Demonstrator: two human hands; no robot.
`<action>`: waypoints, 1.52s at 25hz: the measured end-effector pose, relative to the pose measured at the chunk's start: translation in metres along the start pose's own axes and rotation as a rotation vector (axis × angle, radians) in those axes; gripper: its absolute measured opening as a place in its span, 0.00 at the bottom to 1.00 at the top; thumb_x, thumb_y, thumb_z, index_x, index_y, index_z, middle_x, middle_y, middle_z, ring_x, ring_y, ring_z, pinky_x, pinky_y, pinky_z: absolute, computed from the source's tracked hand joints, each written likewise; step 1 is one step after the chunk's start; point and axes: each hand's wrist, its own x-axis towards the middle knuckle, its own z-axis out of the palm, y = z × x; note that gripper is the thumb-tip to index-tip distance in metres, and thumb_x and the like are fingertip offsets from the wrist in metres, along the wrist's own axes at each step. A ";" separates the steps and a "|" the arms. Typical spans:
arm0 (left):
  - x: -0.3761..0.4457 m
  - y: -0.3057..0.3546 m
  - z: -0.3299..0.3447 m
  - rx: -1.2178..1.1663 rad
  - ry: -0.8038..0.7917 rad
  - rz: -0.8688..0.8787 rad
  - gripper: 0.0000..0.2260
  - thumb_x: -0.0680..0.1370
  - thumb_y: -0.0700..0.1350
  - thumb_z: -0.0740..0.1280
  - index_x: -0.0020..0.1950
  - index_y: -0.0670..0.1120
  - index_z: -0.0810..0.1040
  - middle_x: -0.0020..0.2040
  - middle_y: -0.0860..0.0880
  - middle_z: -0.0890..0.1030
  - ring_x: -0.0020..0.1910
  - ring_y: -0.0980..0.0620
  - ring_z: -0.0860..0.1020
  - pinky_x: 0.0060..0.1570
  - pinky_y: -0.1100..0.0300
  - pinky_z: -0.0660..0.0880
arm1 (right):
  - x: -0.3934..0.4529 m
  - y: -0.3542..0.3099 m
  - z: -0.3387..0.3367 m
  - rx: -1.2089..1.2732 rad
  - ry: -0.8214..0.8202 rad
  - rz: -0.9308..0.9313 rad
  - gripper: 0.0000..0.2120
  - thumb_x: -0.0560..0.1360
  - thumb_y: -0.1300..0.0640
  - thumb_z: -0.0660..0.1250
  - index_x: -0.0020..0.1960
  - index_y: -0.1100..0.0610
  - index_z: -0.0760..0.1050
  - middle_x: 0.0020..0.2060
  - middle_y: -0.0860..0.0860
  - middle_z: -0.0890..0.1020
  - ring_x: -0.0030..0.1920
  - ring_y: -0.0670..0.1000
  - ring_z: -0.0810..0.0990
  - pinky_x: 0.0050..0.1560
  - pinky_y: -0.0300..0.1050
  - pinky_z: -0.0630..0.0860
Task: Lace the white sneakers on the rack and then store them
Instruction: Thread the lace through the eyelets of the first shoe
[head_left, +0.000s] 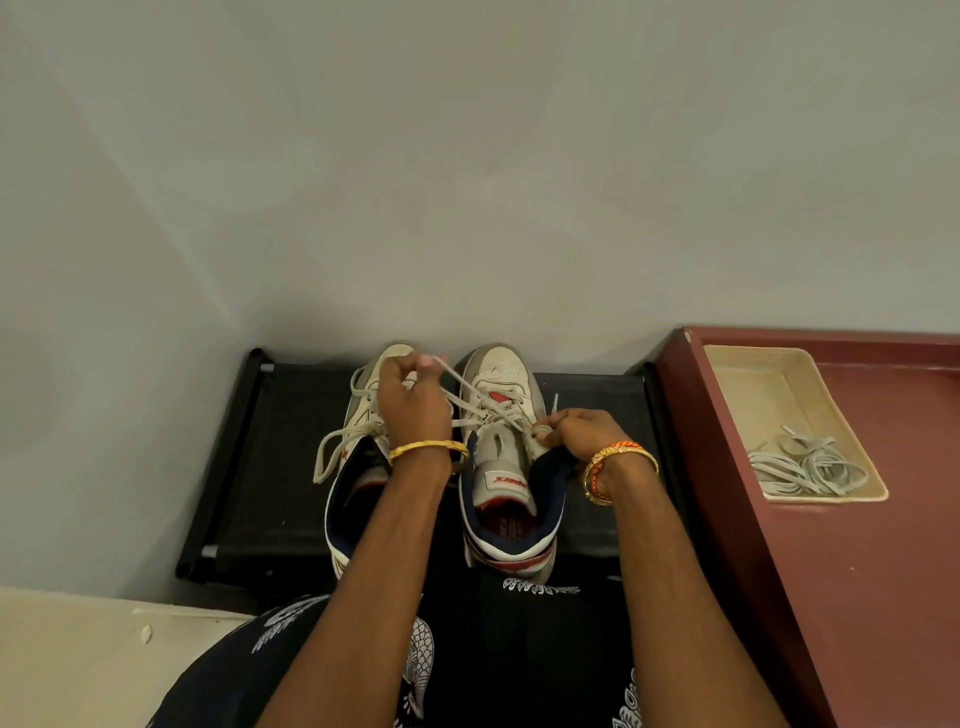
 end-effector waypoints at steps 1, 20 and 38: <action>0.004 0.006 -0.002 -0.237 0.014 -0.110 0.06 0.80 0.38 0.60 0.43 0.45 0.71 0.47 0.47 0.79 0.44 0.48 0.81 0.50 0.52 0.79 | 0.000 0.000 0.000 0.002 -0.003 0.003 0.11 0.74 0.71 0.63 0.53 0.64 0.80 0.38 0.52 0.78 0.39 0.48 0.74 0.39 0.42 0.74; -0.015 -0.036 0.017 1.579 -0.467 0.591 0.12 0.78 0.44 0.64 0.61 0.51 0.75 0.66 0.45 0.64 0.65 0.43 0.63 0.62 0.49 0.64 | 0.010 0.007 0.004 -0.074 0.050 -0.091 0.10 0.73 0.71 0.63 0.50 0.64 0.80 0.38 0.51 0.78 0.42 0.48 0.74 0.49 0.46 0.73; 0.032 0.027 -0.038 -0.108 0.261 0.090 0.05 0.79 0.37 0.59 0.45 0.46 0.67 0.41 0.47 0.75 0.35 0.51 0.75 0.35 0.60 0.75 | 0.012 0.011 0.003 -0.065 0.073 -0.077 0.09 0.74 0.69 0.63 0.43 0.60 0.80 0.40 0.52 0.80 0.41 0.48 0.75 0.48 0.47 0.74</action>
